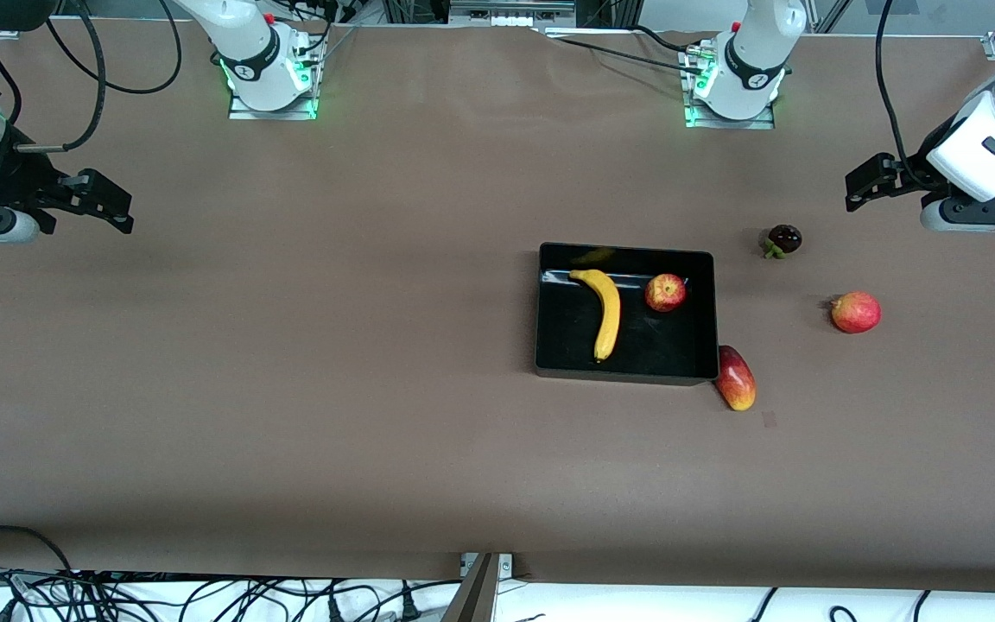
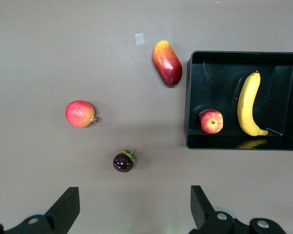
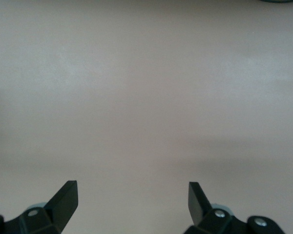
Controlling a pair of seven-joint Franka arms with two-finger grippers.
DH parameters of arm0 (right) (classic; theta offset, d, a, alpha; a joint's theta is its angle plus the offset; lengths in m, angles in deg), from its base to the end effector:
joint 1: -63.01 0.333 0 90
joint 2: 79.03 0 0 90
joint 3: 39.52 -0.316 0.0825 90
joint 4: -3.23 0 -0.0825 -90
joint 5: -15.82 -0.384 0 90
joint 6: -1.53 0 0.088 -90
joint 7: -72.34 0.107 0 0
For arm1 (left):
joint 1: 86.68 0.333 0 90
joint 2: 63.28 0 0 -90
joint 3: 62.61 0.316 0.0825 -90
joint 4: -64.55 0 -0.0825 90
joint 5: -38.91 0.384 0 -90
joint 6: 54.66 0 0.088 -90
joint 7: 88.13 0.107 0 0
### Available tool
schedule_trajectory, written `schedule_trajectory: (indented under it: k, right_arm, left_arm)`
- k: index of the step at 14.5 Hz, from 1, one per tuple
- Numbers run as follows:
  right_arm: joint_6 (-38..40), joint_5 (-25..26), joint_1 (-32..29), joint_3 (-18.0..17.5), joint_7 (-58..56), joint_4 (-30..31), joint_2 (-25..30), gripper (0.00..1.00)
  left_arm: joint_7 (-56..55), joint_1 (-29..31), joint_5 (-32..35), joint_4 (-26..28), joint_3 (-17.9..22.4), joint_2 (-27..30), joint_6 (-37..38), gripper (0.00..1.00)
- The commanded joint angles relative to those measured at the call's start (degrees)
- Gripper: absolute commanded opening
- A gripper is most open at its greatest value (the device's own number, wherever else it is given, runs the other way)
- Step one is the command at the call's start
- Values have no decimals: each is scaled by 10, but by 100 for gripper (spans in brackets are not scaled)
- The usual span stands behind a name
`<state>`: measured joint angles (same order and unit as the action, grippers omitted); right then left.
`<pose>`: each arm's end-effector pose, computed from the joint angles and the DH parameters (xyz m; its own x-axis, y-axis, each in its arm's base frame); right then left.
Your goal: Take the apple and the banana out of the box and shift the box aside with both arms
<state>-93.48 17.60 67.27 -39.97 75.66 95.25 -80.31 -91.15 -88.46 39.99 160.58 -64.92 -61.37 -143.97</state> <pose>0.5671 0.0436 0.6031 0.9991 0.0269 0.0315 0.0260 -0.9992 0.0291 0.5383 -0.0368 0.5923 0.9964 -0.0181 -0.0827 -0.0202 -0.9995 -0.0245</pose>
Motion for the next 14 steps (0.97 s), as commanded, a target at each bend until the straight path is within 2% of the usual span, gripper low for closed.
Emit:
schedule_trajectory:
  k: [1,6,7,9,10,14]
  right_arm:
    - [2,-12,-10,-7,2,-11,-6,100]
    - [2,-12,-10,-7,2,-11,-6,100]
    - [2,-12,-10,-7,2,-11,-6,100]
    - [2,-12,-10,-7,2,-11,-6,100]
    - [2,-12,-10,-7,2,-11,-6,100]
    - [2,-12,-10,-7,2,-11,-6,100]
  left_arm:
    - [6,-2,9,-5,-2,4,9,100]
    - [3,-4,4,-4,-2,-5,37,100]
    - [5,-9,2,-5,-8,-26,62,100]
    - [0,-16,-17,-5,-23,-69,67,100]
    - [-4,-23,-17,-5,-40,-90,57,100]
    - [-54,-26,-18,-4,-90,-173,-64,100]
